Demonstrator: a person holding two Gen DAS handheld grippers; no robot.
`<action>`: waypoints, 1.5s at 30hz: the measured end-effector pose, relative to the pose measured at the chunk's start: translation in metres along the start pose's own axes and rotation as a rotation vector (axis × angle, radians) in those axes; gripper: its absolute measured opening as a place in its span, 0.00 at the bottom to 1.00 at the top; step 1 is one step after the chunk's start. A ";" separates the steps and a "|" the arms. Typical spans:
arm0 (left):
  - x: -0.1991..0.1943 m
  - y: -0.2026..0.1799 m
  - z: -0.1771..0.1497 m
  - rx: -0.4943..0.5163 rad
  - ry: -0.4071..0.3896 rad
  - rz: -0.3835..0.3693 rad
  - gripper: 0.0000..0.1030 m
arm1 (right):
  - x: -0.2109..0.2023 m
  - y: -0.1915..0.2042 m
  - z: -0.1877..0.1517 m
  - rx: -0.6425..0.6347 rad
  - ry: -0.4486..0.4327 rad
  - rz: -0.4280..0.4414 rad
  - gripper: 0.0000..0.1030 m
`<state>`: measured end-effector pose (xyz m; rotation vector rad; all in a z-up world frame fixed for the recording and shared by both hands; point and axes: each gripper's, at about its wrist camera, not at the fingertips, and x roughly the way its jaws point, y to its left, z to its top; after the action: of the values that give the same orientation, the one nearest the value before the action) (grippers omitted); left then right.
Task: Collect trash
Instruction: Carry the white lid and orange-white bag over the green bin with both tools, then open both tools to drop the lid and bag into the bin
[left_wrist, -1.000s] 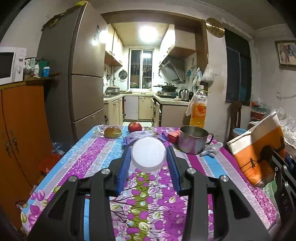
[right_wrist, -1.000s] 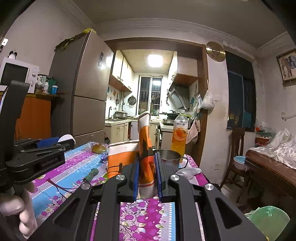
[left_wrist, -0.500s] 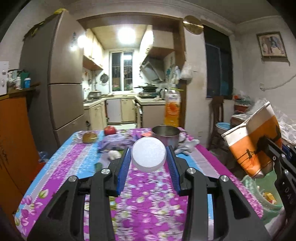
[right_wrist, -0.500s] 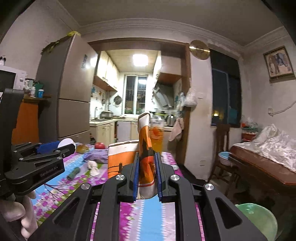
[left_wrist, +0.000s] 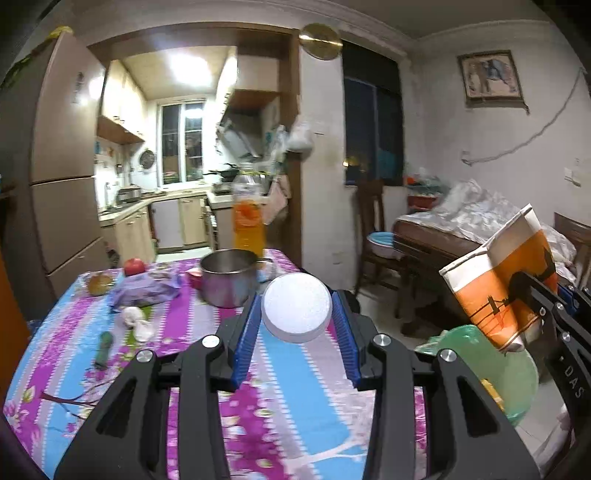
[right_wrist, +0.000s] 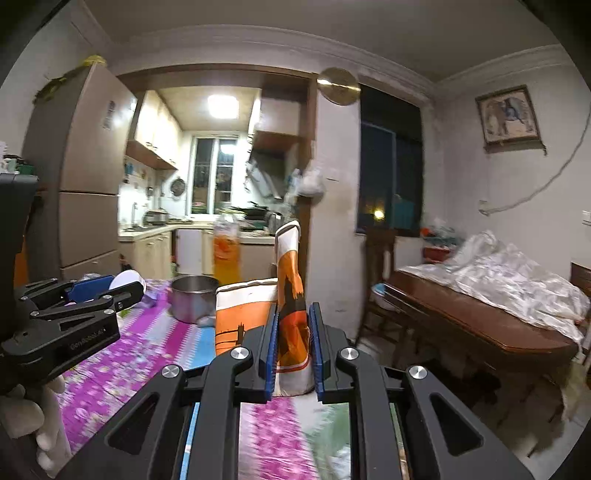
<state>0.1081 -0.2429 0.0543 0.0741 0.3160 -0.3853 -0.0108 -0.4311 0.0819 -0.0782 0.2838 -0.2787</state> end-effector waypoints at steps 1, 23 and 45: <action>0.002 -0.006 0.000 0.004 0.004 -0.013 0.37 | 0.000 -0.010 -0.002 0.002 0.008 -0.014 0.16; 0.104 -0.165 -0.024 0.126 0.377 -0.387 0.37 | 0.079 -0.193 -0.054 0.093 0.447 -0.170 0.15; 0.153 -0.213 -0.053 0.169 0.589 -0.466 0.37 | 0.140 -0.205 -0.106 0.107 0.663 -0.154 0.15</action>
<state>0.1462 -0.4872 -0.0466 0.2853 0.8900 -0.8543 0.0345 -0.6713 -0.0334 0.1026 0.9226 -0.4697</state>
